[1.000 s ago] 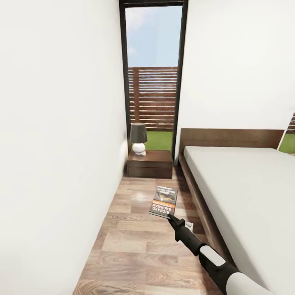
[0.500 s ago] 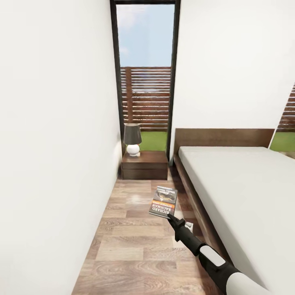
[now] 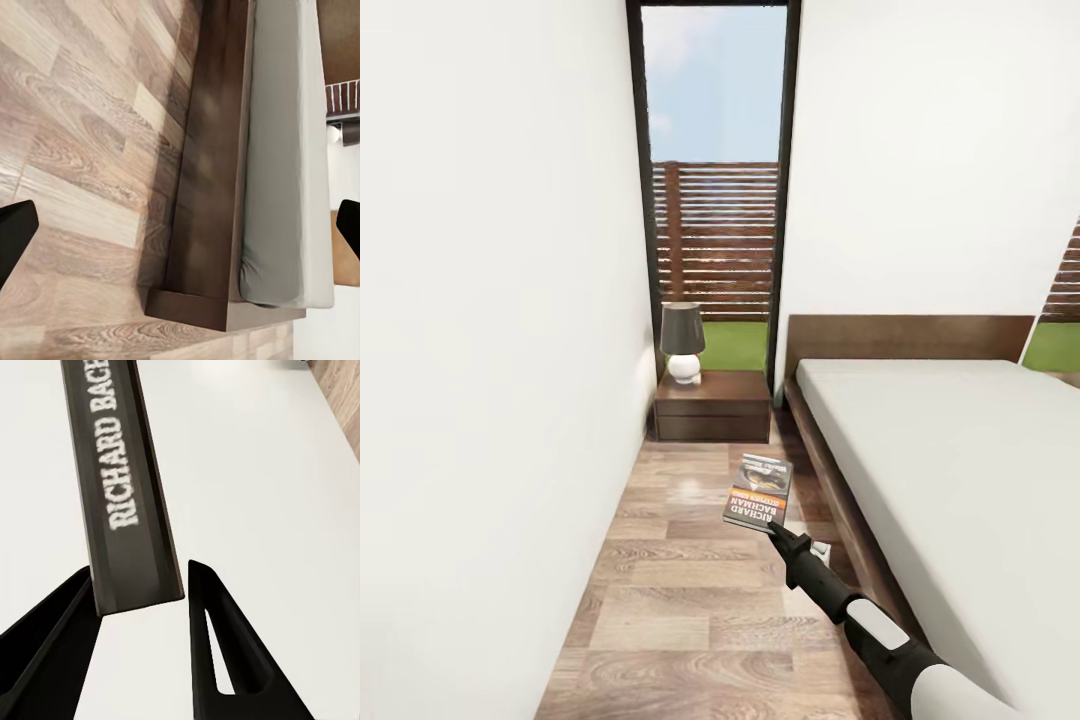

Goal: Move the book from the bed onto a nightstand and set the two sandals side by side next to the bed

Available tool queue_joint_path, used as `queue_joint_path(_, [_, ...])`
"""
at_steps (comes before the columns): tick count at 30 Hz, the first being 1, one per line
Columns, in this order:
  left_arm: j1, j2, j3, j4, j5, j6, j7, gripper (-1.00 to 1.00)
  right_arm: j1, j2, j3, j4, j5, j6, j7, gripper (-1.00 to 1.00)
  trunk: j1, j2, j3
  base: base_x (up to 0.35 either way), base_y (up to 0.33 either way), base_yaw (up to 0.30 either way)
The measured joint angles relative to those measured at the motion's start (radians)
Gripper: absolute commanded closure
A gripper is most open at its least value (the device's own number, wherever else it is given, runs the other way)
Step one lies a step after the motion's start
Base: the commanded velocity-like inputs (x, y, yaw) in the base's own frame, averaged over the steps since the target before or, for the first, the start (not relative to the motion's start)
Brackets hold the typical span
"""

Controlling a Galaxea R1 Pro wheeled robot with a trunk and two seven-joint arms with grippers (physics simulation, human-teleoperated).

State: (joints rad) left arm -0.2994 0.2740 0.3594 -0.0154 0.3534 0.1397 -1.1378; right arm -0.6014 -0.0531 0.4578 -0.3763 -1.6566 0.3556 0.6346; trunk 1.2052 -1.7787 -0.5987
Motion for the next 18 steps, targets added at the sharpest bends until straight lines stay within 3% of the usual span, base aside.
queue_joint_path(18, [0.000,-0.001,0.000,0.000,0.000,0.000,0.000,-1.00,0.000,0.002,0.001,0.000,0.002,-0.002,-0.001,1.00,0.000,0.000,0.000,0.101,0.000,0.000])
